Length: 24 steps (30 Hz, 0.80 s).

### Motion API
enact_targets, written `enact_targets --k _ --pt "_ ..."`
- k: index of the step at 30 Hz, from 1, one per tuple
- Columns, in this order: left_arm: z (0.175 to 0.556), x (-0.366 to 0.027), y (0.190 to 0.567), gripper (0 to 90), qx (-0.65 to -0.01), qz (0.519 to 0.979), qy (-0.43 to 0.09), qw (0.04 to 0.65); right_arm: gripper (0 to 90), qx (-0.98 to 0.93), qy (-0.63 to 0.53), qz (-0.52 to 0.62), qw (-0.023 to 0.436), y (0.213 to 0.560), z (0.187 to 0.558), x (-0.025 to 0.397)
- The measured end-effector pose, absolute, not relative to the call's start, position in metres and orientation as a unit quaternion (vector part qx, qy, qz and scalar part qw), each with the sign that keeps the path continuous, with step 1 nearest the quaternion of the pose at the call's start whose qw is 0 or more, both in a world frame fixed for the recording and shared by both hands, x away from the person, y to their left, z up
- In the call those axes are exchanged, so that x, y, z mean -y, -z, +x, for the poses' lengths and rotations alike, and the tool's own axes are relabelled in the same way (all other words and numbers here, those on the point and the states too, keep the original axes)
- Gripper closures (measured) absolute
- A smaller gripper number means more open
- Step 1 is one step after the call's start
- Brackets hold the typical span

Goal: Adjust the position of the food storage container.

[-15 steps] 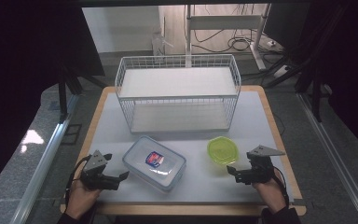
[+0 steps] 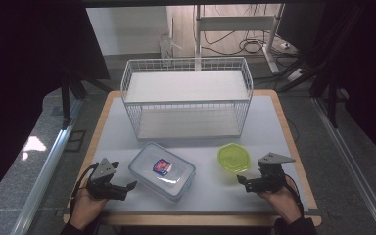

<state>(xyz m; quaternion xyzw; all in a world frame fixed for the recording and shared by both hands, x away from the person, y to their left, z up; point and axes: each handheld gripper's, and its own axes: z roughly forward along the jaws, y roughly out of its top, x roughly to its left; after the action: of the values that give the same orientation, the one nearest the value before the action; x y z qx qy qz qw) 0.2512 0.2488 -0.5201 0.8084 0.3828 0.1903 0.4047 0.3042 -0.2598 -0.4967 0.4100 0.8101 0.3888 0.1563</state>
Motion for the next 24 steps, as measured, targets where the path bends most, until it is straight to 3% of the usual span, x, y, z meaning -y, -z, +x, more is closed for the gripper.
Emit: enact_targets --k 8,16,24 --pt "0.253 -0.249 0.521 3.1 -0.387 0.811 -0.169 0.405 2.7 -0.814 -0.383 0.409 0.155 0.492 0.303 0.26" --pt "0.254 -0.248 0.522 3.2 -0.386 0.815 -0.171 0.397 15.9 -0.82 -0.371 0.404 0.167 0.483 0.301 0.258" --pt "0.253 -0.248 0.522 3.2 -0.385 0.814 -0.175 0.398 35.4 -0.825 -0.37 0.393 0.169 0.468 0.3 0.254"
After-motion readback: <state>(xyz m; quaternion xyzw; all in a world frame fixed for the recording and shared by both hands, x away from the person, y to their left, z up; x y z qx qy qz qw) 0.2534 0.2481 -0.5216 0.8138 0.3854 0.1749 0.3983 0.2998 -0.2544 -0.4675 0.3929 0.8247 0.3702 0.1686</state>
